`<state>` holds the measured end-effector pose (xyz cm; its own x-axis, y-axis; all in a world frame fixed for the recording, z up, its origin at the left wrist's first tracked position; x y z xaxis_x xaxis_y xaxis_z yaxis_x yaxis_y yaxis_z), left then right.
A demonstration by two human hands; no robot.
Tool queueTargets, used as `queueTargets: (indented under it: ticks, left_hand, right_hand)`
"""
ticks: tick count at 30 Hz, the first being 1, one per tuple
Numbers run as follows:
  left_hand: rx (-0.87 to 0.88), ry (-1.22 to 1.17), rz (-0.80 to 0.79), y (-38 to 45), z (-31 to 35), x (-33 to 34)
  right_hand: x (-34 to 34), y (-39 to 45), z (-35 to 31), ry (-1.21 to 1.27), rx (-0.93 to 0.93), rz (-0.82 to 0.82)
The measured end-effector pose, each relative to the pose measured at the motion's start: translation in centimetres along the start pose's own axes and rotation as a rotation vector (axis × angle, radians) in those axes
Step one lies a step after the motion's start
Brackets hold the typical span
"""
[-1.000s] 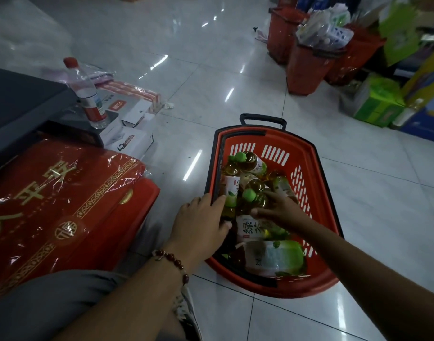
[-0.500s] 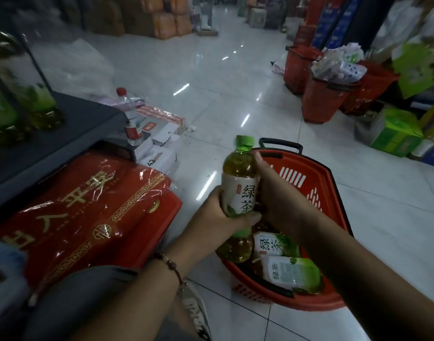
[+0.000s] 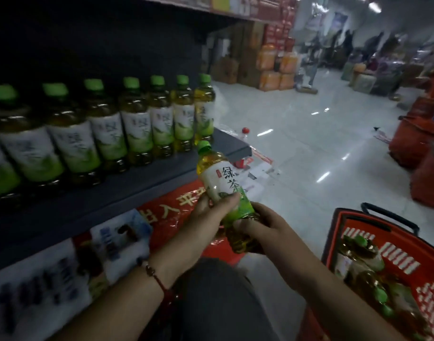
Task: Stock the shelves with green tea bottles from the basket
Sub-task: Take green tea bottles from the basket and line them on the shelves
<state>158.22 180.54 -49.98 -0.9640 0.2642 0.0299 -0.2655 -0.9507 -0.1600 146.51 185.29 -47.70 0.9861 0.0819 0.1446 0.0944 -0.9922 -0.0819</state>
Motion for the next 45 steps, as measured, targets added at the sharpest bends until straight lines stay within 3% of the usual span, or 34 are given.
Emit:
queueTargets:
  ticks: [4,8,16,28,32,37,45]
  left_hand:
    - [-0.002,0.254,0.09,-4.5,1.0,-9.0]
    - [-0.014,0.22,0.196,-8.8,1.1,-16.0]
    - [0.051,0.208,0.451,-15.7,2.2,-26.8]
    - [0.236,0.208,1.012,-21.4,3.6,-37.6]
    - [0.248,0.313,1.06,-20.9,3.3,-39.6]
    - [0.241,0.585,1.02,-19.7,4.1,-40.3]
    - [0.232,0.693,0.994,-17.6,4.1,-42.0]
  right_hand:
    - [7.5,1.0,0.0,-0.062,-0.034,-0.154]
    - [15.1,1.8,0.4,-0.193,-0.101,-0.272]
    - [28.4,2.7,1.0,-0.18,-0.221,-0.523]
    - [40.6,6.0,2.0,-0.265,-0.497,-0.551]
    - [43.2,7.0,2.7,-0.286,-0.544,-0.496]
    - [44.7,8.3,4.1,-0.197,-0.421,-0.483]
    - [44.9,8.7,4.4,-0.207,-0.465,-0.424]
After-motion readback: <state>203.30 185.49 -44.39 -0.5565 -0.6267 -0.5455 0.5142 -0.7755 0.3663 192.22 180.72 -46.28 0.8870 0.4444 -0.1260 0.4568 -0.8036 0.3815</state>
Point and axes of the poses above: each hand's wrist, its own y-axis towards the middle knuckle, its own x-axis out of the palm, z = x × y, the point moved 9 cm from there along y, towards the middle knuckle, and after that the axes turned 11 degrees about y, right-handed, at the moved point
